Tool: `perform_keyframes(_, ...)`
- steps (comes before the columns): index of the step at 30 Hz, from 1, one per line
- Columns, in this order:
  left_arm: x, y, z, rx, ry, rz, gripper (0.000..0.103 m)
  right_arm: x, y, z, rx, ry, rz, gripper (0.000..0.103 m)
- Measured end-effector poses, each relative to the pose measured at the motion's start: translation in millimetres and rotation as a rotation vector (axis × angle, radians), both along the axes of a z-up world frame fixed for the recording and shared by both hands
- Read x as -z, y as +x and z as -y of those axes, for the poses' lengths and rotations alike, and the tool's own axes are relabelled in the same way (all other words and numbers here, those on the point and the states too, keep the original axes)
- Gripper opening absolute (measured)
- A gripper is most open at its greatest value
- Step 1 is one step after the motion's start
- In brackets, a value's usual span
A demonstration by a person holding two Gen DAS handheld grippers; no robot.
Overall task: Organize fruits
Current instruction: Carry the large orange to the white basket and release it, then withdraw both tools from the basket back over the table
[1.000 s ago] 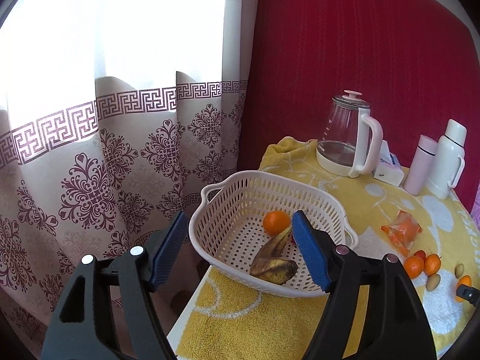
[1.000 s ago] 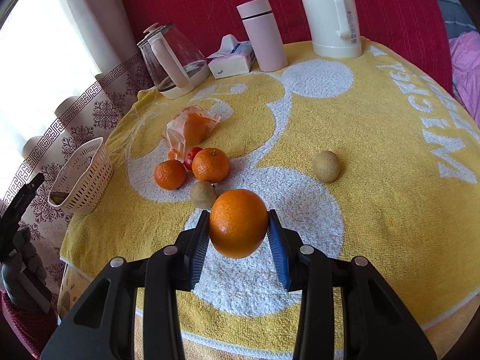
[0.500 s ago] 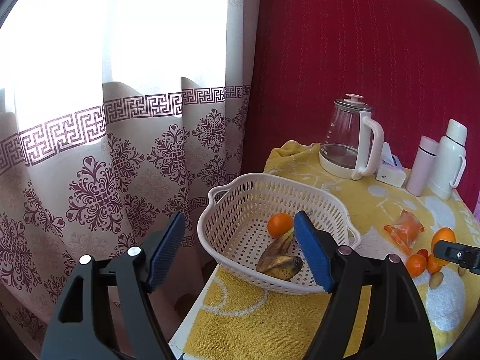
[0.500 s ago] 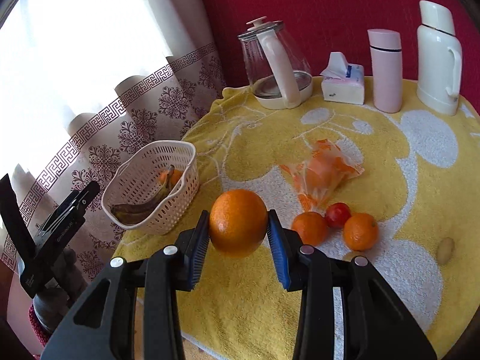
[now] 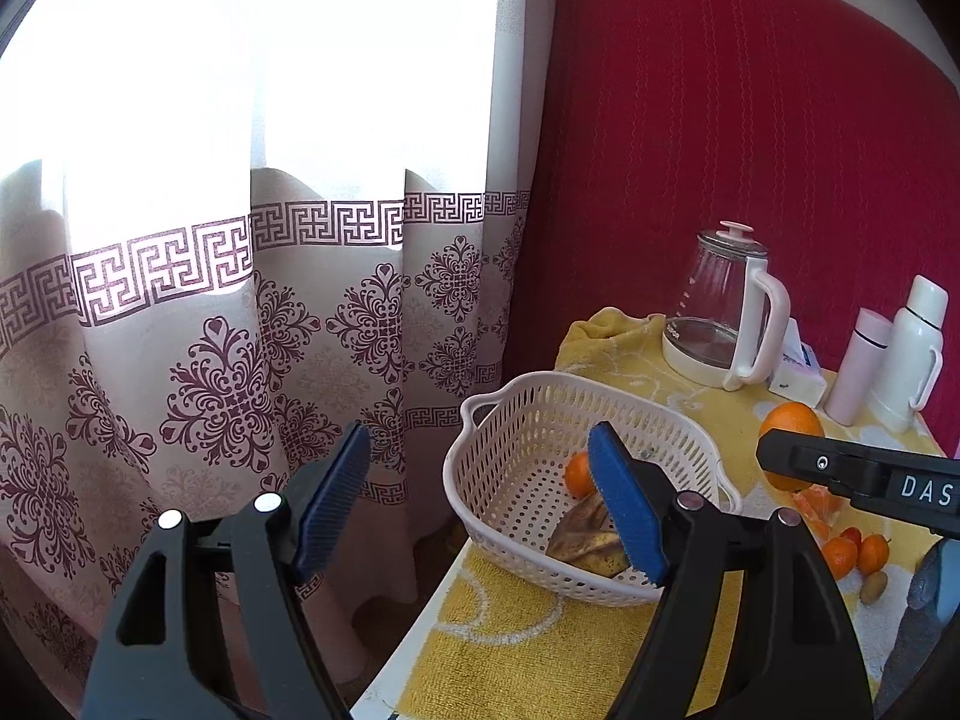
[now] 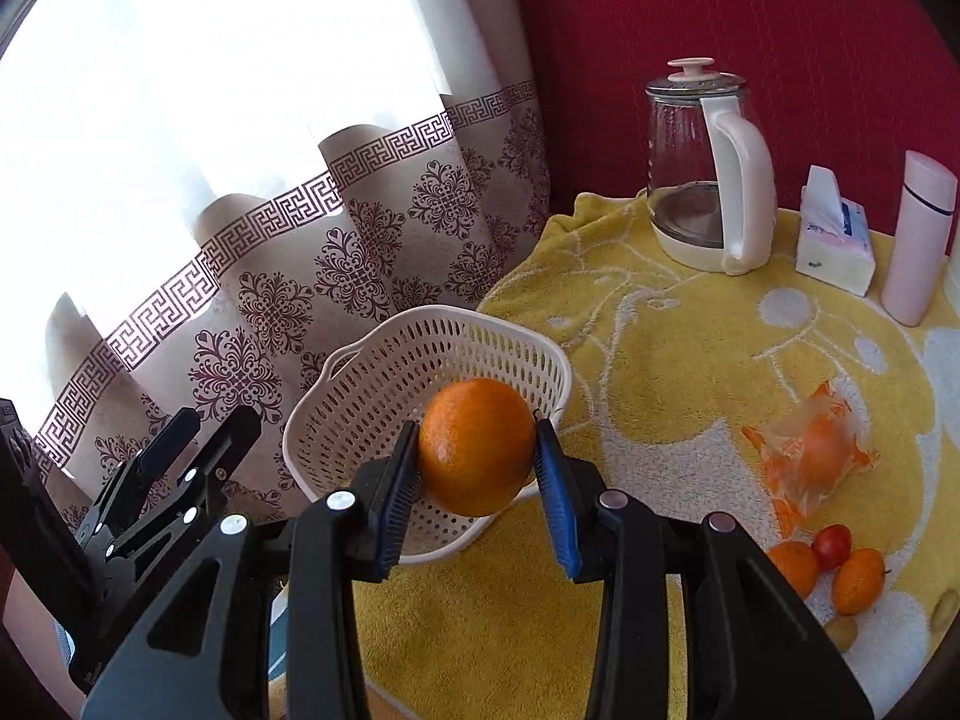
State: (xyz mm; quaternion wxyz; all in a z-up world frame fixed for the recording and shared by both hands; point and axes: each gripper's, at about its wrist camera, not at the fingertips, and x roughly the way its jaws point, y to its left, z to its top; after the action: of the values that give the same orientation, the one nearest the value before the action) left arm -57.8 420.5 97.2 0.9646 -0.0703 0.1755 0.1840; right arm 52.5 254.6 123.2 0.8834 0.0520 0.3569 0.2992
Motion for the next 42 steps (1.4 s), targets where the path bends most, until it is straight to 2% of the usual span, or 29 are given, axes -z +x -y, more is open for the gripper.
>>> perform_keyframes(8,3,-2,-14,-0.041,-0.033,-0.008,0.077,4,5,-28,-0.044,-0.022,-0.013,0.039)
perform_keyframes(10,4,-2,-16,-0.045,-0.038,-0.007,0.084,8,7,-29,-0.042,-0.015,-0.027,0.045)
perform_keyframes(11,4,-2,-16,-0.048,-0.039,-0.003,0.086,8,6,-28,-0.038,-0.011,-0.026,0.053)
perform_keyframes(12,4,-3,-17,-0.052,-0.040,-0.002,0.086,8,5,-27,-0.030,-0.009,-0.018,0.055)
perform_keyframes(24,7,1,-13,-0.040,-0.036,-0.015,0.086,22,-8,-7,0.013,-0.020,-0.022,0.055)
perform_keyframes(34,8,1,-7,-0.033,-0.029,-0.015,0.097,33,-13,25,0.091,-0.004,-0.048,0.057)
perform_keyframes(42,10,3,0,-0.010,-0.017,-0.025,0.097,42,-16,57,0.162,0.010,-0.070,0.057)
